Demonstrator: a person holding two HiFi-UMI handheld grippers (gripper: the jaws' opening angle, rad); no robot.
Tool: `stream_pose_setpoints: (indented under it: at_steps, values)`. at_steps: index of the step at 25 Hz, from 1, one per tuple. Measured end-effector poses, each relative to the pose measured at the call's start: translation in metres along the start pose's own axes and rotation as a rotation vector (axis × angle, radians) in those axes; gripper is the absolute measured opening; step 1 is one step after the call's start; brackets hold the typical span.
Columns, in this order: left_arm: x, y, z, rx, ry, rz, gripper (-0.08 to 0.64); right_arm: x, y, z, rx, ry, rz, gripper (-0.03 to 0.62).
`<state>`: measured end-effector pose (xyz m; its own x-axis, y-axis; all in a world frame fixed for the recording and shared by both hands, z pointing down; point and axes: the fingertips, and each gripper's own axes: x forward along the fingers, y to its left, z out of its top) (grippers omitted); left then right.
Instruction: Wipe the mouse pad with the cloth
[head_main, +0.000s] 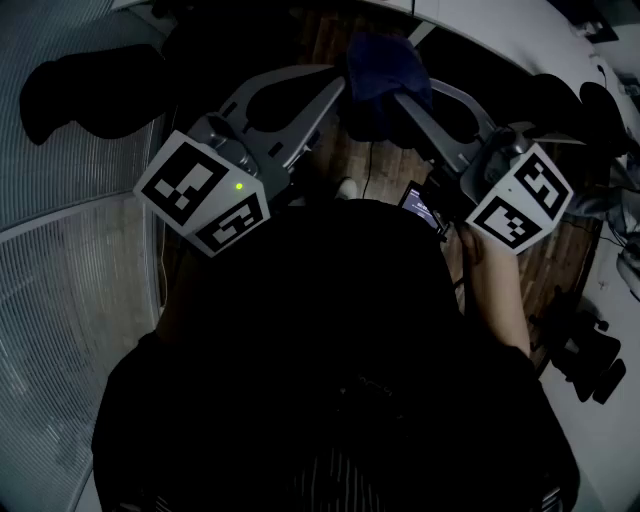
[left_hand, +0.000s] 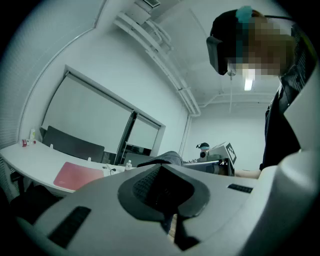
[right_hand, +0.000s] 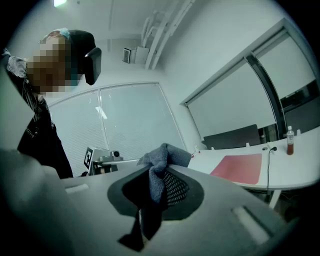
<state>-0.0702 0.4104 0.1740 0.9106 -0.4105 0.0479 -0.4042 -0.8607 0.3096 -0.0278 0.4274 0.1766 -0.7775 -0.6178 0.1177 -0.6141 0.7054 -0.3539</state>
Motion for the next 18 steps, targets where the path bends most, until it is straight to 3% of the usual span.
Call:
stream_pose_setpoints:
  at_steps: [9, 13, 18]
  values:
    - [0.04, -0.003, 0.001, 0.021, 0.007, 0.041, 0.006, -0.025, -0.033, 0.009, -0.021, -0.016, 0.021, 0.037]
    - [0.06, -0.009, -0.001, -0.008, 0.015, 0.057, 0.006, -0.046, -0.053, 0.015, -0.002, -0.044, 0.04, 0.037]
    - [0.083, -0.007, -0.025, 0.099, 0.127, 0.117, 0.006, -0.062, -0.072, 0.006, 0.042, -0.077, 0.079, 0.037]
